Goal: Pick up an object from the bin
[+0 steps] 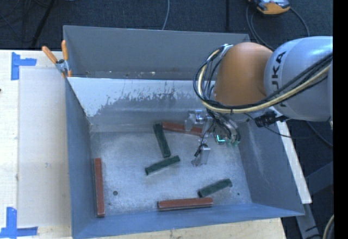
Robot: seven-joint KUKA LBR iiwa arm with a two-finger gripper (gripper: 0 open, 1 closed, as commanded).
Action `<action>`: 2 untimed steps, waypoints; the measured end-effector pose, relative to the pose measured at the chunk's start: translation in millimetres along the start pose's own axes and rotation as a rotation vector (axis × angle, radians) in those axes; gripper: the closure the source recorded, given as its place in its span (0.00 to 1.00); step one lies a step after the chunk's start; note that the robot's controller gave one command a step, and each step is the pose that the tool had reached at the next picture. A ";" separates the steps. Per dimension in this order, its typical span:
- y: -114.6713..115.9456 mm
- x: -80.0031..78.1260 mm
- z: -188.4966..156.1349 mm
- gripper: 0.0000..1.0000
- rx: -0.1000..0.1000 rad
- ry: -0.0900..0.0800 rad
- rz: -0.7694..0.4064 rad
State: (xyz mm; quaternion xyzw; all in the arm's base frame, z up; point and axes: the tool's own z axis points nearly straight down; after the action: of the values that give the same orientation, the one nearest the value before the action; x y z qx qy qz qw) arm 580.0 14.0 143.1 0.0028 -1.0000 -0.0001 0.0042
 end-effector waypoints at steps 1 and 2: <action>0.0 -1.8 -4.1 0.00 0.000 -0.007 0.000; 10.7 45.2 40.6 0.00 -0.001 -0.011 0.078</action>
Offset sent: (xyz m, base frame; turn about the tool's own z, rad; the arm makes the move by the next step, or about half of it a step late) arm -0.0750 0.0167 -0.0679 0.1193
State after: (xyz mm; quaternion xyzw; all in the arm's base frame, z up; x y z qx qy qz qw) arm 534.4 24.4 102.9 -0.0362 -0.9993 -0.0003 -0.0013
